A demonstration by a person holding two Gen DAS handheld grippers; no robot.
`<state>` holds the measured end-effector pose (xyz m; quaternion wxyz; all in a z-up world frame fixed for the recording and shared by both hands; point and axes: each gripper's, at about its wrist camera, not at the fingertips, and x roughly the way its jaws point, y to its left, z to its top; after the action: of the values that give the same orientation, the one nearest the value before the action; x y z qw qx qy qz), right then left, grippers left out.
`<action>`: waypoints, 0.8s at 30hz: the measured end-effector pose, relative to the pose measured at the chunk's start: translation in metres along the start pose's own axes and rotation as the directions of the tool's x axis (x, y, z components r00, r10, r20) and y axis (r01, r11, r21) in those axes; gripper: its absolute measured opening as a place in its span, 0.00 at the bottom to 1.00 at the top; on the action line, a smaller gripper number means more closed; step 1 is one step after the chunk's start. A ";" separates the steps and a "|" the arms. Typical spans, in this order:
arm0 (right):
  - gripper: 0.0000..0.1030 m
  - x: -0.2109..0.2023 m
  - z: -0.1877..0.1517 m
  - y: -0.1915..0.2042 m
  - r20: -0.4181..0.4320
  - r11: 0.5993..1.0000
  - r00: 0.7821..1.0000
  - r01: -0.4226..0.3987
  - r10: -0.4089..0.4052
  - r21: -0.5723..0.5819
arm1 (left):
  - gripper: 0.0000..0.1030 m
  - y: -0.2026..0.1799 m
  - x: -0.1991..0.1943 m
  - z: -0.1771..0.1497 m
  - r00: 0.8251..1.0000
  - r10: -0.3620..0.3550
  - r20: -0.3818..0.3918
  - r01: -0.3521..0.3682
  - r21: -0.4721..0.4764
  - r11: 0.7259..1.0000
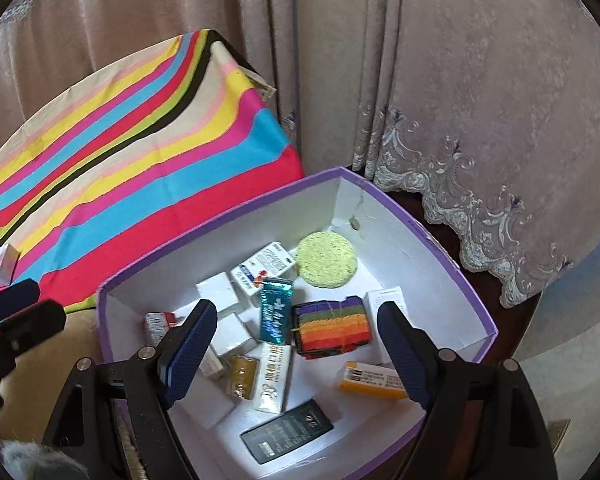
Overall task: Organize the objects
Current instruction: 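Withdraw both grippers back over the table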
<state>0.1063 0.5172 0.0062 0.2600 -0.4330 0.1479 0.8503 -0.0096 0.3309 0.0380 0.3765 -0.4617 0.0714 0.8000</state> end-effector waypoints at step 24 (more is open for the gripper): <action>0.81 -0.023 0.013 0.168 -0.044 0.943 0.974 -0.224 0.220 -0.245 | 0.76 0.227 -0.093 -0.029 0.958 0.280 0.066 -0.254 -0.264 0.931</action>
<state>0.0131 0.3780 0.0365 0.1049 -0.4495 0.0901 0.8825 -0.1140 0.1074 0.0422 0.2055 -0.4503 0.0117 0.8688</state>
